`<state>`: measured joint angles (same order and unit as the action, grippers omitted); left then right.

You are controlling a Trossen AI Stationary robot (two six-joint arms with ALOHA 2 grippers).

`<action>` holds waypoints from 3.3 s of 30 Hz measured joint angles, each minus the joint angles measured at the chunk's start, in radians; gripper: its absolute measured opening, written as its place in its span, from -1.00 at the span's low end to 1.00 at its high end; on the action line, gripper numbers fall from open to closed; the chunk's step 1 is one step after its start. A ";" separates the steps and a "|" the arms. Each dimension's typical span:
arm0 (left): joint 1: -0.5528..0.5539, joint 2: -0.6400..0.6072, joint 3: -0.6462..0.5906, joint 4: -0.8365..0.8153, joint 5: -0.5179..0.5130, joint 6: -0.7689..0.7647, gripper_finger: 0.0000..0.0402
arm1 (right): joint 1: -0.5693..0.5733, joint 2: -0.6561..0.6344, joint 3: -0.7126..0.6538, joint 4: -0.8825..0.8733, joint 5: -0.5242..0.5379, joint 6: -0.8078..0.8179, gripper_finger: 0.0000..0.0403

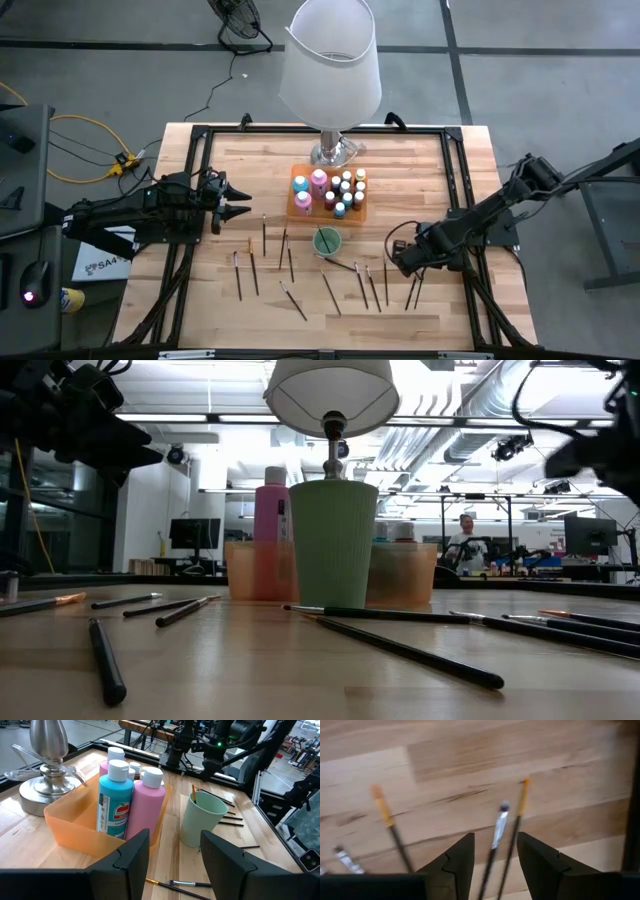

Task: Pick & Place Paint Supplies
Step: Put the orange paintbrushes into the green cup

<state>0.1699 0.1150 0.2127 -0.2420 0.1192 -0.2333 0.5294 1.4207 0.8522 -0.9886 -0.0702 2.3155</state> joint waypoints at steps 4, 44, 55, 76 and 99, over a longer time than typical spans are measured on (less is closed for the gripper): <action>0.000 0.000 0.000 0.000 0.000 0.000 -0.14 | 0.022 -0.019 -0.077 0.083 -0.019 0.041 -0.30; 0.000 0.000 0.000 0.000 0.000 0.000 -0.14 | -0.023 -0.089 -0.308 0.188 0.059 -0.010 -0.61; 0.000 0.000 0.000 0.000 0.000 0.000 -0.14 | -0.024 -0.088 -0.309 0.207 0.043 -0.040 -0.88; 0.000 0.000 0.000 0.000 0.000 0.000 -0.14 | -0.024 -0.088 -0.311 0.252 -0.008 -0.034 -0.89; 0.000 0.000 0.000 0.000 0.000 0.000 -0.14 | -0.024 -0.088 -0.311 0.271 -0.045 -0.006 -0.89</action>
<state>0.1699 0.1150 0.2127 -0.2423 0.1192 -0.2333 0.5049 1.3331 0.5407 -0.7173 -0.1149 2.3095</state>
